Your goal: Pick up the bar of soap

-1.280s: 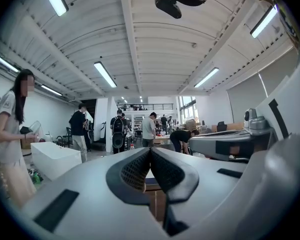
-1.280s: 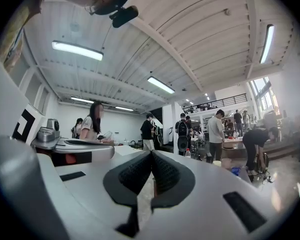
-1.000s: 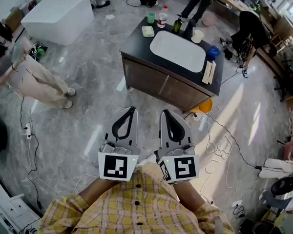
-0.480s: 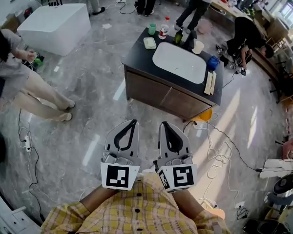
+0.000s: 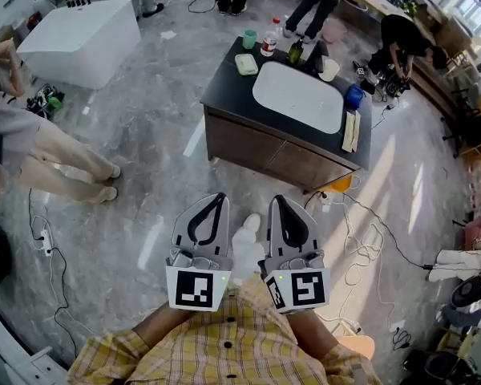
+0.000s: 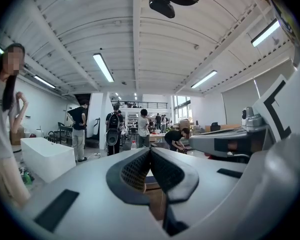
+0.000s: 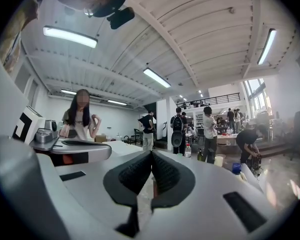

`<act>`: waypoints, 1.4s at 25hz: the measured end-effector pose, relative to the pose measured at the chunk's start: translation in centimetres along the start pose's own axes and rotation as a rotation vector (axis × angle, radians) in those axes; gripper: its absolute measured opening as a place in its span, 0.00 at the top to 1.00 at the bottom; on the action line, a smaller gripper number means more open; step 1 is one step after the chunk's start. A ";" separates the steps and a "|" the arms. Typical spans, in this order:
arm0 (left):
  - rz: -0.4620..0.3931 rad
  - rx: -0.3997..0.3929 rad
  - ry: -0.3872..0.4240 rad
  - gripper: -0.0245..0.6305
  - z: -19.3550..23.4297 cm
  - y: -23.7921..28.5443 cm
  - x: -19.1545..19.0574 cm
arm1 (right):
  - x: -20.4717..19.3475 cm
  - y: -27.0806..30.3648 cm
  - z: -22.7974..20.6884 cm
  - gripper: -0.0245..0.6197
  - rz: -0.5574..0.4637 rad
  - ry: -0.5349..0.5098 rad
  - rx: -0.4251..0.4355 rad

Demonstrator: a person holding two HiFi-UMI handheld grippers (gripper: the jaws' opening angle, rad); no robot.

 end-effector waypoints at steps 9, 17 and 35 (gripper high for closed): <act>0.048 0.030 0.056 0.94 5.8 10.9 -1.0 | -0.5 12.4 -4.3 0.93 -0.016 0.041 0.024; 0.105 0.078 0.098 0.94 10.8 26.3 1.7 | 2.4 26.5 -11.2 0.93 -0.014 0.074 0.095; 0.128 0.047 0.052 0.94 19.5 42.5 -0.3 | 0.6 43.7 -16.4 0.93 0.082 0.061 0.058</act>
Point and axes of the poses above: the fingertips, and each gripper's own axes: y forward along the fingers, z to its left, x out of its top, the point moved 2 cm from there along -y, backward along the fingers, and after that the axes turned 14 degrees about -x, right-handed, at the moved point
